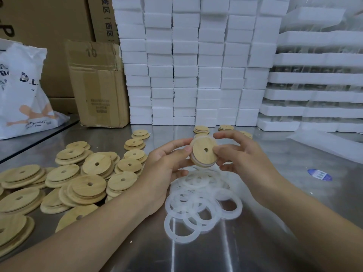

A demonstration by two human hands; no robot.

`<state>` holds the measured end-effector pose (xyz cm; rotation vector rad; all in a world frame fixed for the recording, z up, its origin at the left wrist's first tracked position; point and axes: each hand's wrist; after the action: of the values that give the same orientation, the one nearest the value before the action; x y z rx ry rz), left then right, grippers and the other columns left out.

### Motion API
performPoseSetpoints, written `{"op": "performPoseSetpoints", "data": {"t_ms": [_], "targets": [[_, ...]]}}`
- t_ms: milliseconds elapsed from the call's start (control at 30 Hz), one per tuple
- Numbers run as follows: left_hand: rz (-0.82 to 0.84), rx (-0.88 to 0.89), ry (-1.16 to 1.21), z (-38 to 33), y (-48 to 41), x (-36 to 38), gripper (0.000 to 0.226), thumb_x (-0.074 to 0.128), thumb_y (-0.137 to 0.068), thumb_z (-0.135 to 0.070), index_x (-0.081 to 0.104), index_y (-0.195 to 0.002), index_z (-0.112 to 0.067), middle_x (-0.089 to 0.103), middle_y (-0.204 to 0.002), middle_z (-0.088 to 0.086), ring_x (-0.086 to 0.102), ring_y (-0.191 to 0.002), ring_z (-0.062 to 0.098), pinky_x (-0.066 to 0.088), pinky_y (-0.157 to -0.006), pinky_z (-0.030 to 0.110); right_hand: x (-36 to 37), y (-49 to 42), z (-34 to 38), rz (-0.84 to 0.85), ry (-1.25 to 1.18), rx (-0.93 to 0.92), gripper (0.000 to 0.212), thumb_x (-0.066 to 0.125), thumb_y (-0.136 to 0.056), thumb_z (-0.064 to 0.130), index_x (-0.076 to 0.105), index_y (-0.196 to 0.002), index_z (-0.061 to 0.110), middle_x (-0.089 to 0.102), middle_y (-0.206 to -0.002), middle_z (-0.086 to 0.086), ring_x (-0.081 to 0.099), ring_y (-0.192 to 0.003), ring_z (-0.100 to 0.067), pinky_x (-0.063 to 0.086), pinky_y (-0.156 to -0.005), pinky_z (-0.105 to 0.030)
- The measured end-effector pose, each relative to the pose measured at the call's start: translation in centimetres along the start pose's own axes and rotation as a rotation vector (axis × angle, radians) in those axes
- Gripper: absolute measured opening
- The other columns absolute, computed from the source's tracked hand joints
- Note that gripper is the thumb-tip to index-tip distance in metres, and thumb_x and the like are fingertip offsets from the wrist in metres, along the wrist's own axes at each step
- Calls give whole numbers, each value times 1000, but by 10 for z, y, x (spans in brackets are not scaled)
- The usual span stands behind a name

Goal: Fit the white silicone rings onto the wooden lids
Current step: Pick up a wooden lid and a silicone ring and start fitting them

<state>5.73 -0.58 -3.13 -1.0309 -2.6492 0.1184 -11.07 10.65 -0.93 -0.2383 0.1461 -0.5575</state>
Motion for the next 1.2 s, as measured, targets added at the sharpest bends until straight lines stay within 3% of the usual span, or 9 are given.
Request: {"op": "performPoseSetpoints", "data": {"t_ms": [167,333,433,633,733,900,1000,1100,1200], "targets": [[30,1,20,0,2,0,21,71,-101,-22,81,-119,-25,81,-116,12,80,-99,25,60,-71,23,0,1,1,1,-37,7,18,73,-96,12,75,-111,22,75,-77,1,65,-65,-10,56,-65,-21],[22,8,40,-1,2,0,24,74,-99,-23,78,-122,-23,81,-114,13,81,-98,25,63,-79,26,6,4,0,84,224,-89,56,94,-76,29,68,-125,34,76,-110,13,74,-84,-11,62,-77,-25],[36,5,47,-1,2,2,27,74,-99,-22,75,-125,-17,82,-113,13,81,-96,24,64,-79,26,7,5,-3,67,324,-140,61,97,-72,34,67,-125,36,74,-115,16,73,-93,-5,59,-82,-20],[-75,14,-49,3,1,4,17,73,-100,-18,82,-112,-24,81,-112,4,79,-107,19,61,-77,30,-12,-9,-11,-126,385,5,61,99,-67,37,67,-119,30,74,-103,12,69,-90,-9,55,-81,-27],[-109,12,-112,3,1,4,18,70,-100,-18,85,-103,-28,81,-109,-3,77,-106,13,59,-73,24,-39,-19,-21,-261,646,73,68,97,-70,39,67,-128,20,69,-117,1,64,-104,-18,49,-89,-32],[-108,14,-174,3,3,5,20,68,-101,-17,85,-98,-28,80,-107,-8,74,-106,14,55,-72,25,-61,-24,-39,-234,951,228,81,85,-73,64,63,-136,19,58,-133,-10,52,-129,-31,46,-108,-44],[-112,22,-205,2,4,6,22,68,-101,-15,85,-97,-27,80,-106,-9,74,-106,14,53,-75,28,-57,-23,-40,-257,977,171,81,84,-71,68,55,-136,30,61,-126,-5,56,-121,-28,49,-97,-43],[-94,59,-272,3,4,7,22,69,-100,-14,84,-97,-30,80,-104,-6,73,-105,14,54,-78,31,-53,-21,-41,-225,957,148,61,80,-76,65,51,-122,39,71,-102,3,66,-99,-22,54,-83,-41],[-63,131,-376,5,6,9,24,70,-101,-14,83,-93,-32,80,-101,-10,73,-99,9,52,-76,23,-48,-19,-40,-186,993,94,53,77,-84,58,53,-127,38,67,-96,11,61,-97,-18,45,-81,-35]]}}
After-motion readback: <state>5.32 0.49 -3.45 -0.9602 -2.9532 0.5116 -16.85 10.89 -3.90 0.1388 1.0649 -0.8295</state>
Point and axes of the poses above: each hand's wrist, its own y-axis away from the middle knuckle, its own x-axis out of the palm, z = x × y
